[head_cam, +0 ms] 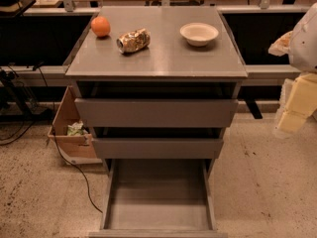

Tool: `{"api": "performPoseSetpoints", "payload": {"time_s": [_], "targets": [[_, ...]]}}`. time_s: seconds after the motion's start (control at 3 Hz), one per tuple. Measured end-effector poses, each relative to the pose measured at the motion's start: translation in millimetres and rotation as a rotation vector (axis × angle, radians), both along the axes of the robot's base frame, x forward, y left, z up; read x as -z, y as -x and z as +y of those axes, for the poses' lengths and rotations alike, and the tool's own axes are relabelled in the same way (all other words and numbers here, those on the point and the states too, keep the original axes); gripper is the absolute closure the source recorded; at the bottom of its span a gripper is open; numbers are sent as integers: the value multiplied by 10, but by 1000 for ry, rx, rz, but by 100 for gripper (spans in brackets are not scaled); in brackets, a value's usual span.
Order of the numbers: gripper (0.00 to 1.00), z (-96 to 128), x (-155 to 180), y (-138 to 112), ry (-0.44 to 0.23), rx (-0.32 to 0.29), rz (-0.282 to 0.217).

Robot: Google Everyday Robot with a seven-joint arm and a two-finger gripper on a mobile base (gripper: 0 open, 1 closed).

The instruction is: Place orange can into bottom drawer

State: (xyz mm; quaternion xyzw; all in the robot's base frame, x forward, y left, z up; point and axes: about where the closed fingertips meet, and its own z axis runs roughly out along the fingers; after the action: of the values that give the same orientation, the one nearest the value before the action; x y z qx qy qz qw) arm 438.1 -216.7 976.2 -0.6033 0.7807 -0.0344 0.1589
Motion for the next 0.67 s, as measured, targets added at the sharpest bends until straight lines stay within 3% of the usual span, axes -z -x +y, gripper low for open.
{"api": "performPoseSetpoints", "payload": {"time_s": [0.33, 0.67], "targets": [[0, 42, -6, -78, -4, -12, -13], [0, 229, -20, -411, -19, -67, -63]]}}
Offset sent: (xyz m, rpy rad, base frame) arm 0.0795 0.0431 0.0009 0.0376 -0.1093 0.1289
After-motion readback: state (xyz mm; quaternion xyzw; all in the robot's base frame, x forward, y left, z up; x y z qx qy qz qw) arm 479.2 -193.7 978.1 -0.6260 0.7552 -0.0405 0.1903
